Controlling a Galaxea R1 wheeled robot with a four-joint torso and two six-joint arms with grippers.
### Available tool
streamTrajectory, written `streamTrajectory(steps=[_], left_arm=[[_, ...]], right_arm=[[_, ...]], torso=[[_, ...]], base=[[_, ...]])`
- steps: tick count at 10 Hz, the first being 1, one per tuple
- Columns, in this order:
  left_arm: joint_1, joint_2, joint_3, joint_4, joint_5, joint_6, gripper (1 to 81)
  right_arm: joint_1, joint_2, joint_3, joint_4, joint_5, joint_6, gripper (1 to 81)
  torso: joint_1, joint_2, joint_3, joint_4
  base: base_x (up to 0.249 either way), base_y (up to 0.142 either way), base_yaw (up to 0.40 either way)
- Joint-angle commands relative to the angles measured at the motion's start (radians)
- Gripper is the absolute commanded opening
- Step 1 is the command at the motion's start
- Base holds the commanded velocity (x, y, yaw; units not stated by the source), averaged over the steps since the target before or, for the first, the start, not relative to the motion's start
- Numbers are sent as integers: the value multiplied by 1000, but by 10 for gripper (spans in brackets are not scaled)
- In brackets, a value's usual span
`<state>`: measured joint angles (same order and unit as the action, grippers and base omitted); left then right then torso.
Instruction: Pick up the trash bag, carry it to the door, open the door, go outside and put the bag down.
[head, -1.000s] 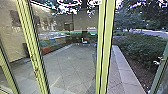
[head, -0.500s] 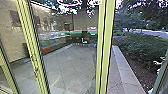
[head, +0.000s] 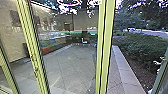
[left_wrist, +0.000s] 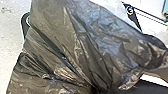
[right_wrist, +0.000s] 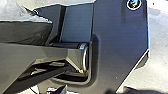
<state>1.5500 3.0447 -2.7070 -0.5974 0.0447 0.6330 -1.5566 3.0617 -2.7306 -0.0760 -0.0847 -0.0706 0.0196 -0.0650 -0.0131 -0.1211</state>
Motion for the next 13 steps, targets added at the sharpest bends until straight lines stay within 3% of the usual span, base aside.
streamTrajectory(steps=[1,13], left_arm=[[-49,-1,6,16,80,13,10],[-50,-3,9,24,78,14,10]], right_arm=[[52,11,6,-4,-56,-1,811],[49,24,2,-2,-56,0,811]], torso=[[0,0,0,0],[0,0,0,0]], base=[[0,0,-106],[0,0,-227]])
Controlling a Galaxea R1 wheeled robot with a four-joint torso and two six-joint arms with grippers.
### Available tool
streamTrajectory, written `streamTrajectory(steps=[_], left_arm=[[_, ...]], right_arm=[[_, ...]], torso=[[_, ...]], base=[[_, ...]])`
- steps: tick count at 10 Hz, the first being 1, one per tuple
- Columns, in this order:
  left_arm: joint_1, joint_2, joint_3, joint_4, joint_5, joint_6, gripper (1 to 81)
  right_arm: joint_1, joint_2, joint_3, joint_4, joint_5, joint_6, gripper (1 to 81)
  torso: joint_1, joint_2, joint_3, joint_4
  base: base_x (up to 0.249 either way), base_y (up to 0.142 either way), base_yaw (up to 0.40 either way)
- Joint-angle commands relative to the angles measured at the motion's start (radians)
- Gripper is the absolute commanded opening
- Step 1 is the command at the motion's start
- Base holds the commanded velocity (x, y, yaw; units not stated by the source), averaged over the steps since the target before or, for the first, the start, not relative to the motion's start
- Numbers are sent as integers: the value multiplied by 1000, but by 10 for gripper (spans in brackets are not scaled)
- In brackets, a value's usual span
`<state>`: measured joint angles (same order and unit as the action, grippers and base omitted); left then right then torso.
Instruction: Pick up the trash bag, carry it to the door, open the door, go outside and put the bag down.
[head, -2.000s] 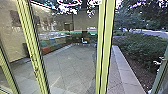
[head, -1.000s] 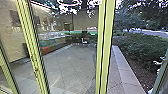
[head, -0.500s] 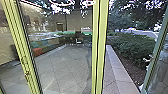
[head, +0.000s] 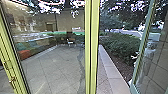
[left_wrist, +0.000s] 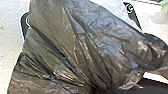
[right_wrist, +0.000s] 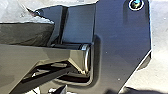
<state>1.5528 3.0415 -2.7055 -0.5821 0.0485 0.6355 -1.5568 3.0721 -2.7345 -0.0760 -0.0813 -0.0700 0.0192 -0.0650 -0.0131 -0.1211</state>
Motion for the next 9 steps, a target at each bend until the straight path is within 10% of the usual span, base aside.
streamTrajectory(steps=[1,9], left_arm=[[-53,1,7,8,76,12,10],[-53,1,7,10,76,13,10]], right_arm=[[50,13,6,-4,-60,-1,811],[50,16,6,-2,-60,-1,811]], torso=[[0,0,0,0],[0,0,0,0]], base=[[0,0,-240],[0,0,-225]])
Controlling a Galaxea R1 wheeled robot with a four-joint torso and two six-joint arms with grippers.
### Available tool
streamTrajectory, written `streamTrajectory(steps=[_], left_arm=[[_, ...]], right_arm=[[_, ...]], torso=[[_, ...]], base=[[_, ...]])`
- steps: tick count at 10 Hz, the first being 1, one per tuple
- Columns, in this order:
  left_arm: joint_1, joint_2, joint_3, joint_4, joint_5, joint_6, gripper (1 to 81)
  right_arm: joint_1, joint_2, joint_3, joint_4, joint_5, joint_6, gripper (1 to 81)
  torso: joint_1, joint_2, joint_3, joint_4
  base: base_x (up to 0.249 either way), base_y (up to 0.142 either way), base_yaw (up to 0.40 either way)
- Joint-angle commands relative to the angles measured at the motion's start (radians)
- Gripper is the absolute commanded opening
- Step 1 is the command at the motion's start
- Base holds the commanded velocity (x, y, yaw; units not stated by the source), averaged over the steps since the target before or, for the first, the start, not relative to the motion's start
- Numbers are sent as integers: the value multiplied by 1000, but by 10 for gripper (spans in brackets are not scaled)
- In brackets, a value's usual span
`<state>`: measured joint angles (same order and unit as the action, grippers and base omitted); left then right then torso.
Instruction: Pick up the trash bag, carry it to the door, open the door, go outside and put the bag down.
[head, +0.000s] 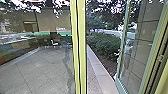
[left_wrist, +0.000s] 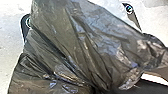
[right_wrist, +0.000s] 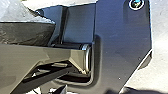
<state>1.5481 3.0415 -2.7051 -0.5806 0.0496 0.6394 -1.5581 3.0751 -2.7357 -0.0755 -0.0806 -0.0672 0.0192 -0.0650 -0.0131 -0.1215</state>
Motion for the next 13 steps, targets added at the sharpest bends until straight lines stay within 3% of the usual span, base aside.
streamTrajectory(steps=[1,13], left_arm=[[-50,1,7,8,75,10,10],[-61,10,1,7,64,6,10]], right_arm=[[51,15,7,-3,-60,-5,811],[43,18,10,-3,-73,-3,811]], torso=[[0,0,0,0],[0,0,0,0]], base=[[0,0,-128],[0,0,0]])
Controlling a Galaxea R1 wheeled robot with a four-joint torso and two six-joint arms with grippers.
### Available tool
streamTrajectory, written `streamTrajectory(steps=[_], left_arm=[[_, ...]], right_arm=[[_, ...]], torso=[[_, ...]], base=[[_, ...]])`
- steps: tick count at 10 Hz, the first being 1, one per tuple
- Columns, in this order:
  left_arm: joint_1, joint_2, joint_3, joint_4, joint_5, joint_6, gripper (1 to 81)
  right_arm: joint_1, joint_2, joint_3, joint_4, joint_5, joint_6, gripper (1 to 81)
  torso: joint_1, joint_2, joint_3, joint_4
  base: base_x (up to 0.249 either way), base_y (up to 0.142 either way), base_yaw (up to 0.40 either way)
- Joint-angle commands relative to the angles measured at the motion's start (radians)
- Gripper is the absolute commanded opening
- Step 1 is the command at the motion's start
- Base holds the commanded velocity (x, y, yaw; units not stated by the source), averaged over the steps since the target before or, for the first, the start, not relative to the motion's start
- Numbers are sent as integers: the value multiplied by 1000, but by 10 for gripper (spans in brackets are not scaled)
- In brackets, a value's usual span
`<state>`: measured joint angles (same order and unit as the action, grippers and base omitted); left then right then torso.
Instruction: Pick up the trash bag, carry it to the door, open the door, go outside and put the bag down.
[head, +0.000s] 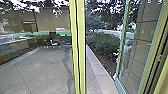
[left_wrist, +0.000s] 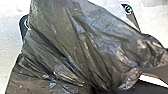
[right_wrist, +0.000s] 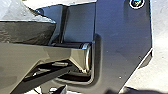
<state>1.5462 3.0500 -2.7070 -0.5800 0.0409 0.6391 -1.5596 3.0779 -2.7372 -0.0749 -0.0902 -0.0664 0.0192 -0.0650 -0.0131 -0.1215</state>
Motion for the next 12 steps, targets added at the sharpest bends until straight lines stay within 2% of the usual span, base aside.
streamTrajectory(steps=[1,10,12], left_arm=[[-59,1,3,6,74,7,10],[-62,3,7,8,71,8,10],[-62,3,7,9,77,10,10]], right_arm=[[43,15,10,-3,-62,-4,811],[14,5,-1,-2,-54,2,811],[9,-3,-21,33,-51,0,811]], torso=[[0,0,0,0],[0,0,0,0],[0,0,0,0]], base=[[0,-67,0],[0,-95,0],[0,-122,0]])
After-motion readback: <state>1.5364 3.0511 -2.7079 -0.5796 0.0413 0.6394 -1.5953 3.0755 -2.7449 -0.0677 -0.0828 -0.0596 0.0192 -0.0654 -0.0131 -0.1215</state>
